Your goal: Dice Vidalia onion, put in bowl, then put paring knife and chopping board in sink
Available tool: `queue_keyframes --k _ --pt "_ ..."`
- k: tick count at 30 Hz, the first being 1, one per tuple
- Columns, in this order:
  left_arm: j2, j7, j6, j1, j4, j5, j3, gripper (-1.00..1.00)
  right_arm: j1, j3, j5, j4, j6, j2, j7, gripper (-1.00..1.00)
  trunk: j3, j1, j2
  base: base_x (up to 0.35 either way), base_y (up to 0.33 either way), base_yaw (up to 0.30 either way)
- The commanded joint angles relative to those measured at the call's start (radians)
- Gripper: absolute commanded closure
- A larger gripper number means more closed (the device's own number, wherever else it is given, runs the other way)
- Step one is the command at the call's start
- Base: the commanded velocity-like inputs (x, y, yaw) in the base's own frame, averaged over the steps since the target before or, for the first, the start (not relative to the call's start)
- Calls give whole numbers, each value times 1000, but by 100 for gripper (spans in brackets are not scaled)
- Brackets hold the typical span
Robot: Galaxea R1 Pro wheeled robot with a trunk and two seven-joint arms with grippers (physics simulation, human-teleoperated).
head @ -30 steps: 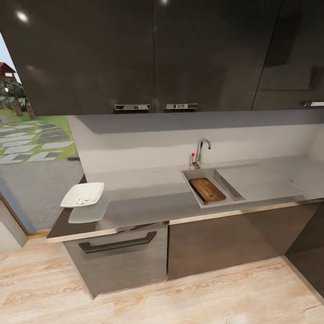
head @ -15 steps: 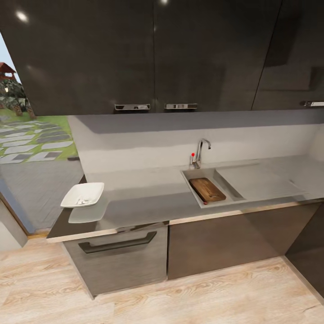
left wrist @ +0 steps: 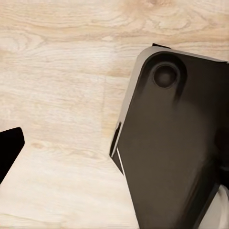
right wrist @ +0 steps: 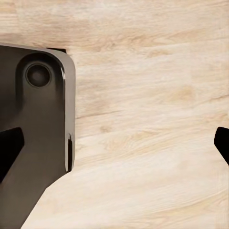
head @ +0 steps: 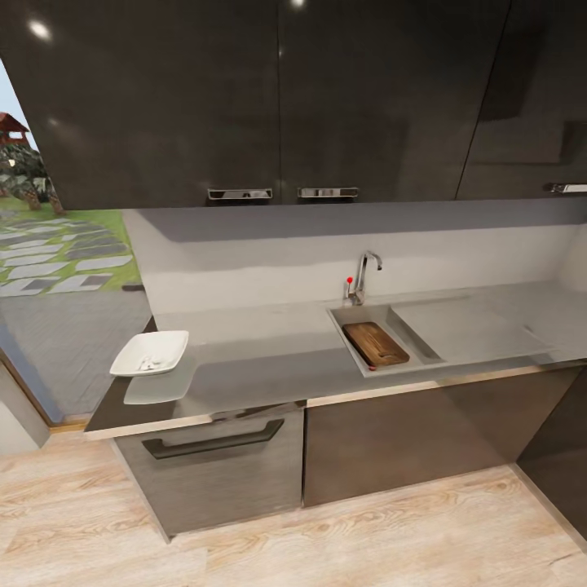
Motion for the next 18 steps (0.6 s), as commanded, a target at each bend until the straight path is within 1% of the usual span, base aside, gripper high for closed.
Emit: queue_keyframes --k 1,5,7,8,12,13,18 --pt "0 4 -4 -1 2 -3 -2 -100 0 -7 11 -1 -2 0 -3 -100 -2 1 -2 0 0 0" --pt "7 9 2 0 2 0 0 -100 0 -8 9 -2 -2 5 -3 -100 -2 1 -2 0 0 0" --pt "12 7 3 0 2 0 -1 -100 0 -8 10 -2 -2 21 -3 -100 -2 1 -2 0 0 0" --pt "12 6 4 0 1 -1 -1 -100 0 -8 10 -2 -2 26 -3 -100 -2 1 -2 0 0 0" --pt "14 4 1 1 -2 -2 -1 -100 0 -9 9 -4 -2 64 -3 -100 -2 1 -2 0 0 0" --pt "14 4 0 1 -2 -3 -1 -100 0 -9 9 -6 -2 69 -3 -100 -2 1 -2 0 0 0" --pt "14 3 -2 1 -3 -4 -1 -100 0 -9 10 -14 -2 78 -2 -100 -2 1 -2 0 0 0"
